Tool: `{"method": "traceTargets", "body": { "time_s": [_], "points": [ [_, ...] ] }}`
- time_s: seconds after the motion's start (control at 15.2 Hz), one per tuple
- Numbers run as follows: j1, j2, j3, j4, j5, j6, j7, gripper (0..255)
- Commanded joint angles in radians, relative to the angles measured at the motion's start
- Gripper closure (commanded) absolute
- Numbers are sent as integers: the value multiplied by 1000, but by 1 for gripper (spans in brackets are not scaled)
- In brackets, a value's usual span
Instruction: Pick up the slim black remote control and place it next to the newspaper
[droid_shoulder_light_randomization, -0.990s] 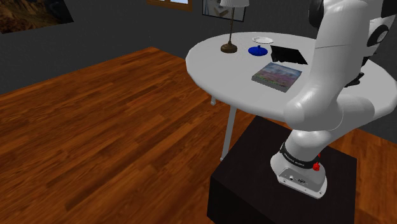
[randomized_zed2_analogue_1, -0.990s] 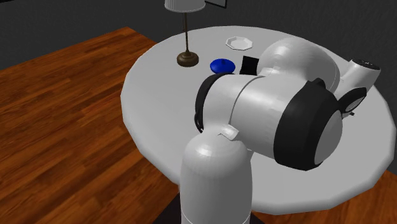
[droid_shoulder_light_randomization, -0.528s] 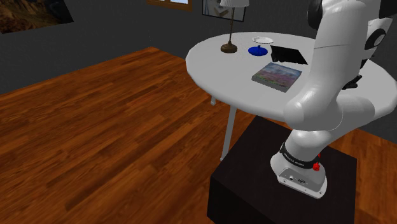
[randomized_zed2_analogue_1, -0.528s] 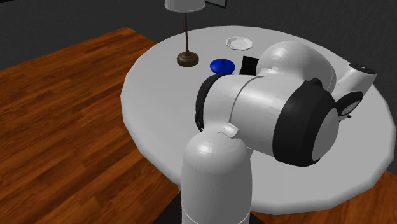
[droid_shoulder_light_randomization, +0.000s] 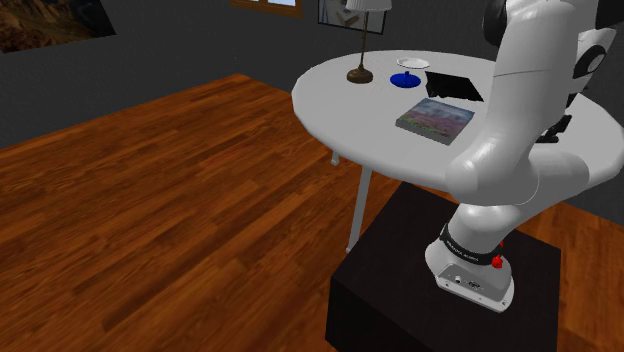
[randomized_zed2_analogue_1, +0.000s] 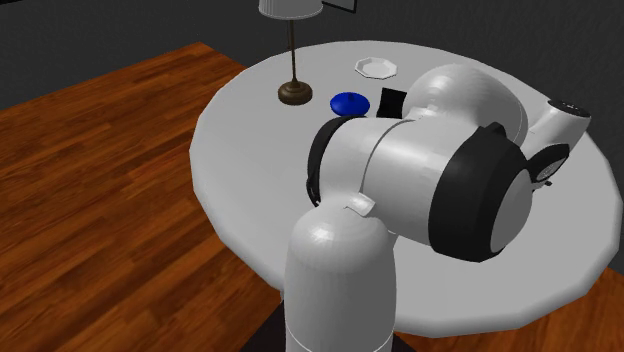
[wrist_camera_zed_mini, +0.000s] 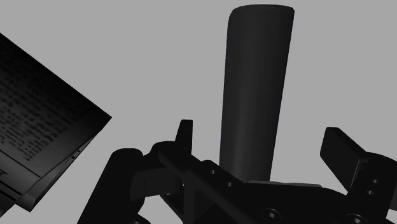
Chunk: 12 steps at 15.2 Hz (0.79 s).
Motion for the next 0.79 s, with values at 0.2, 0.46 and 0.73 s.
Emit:
{"method": "traceTargets", "body": {
  "time_s": [0.2,0.46,0.73],
  "points": [
    [32,-51,-40,44,-52,-80,33,0],
    [38,-62,-48,58,-64,-101,41,0],
    [38,-62,-48,58,-64,-101,41,0]
  ]
}}
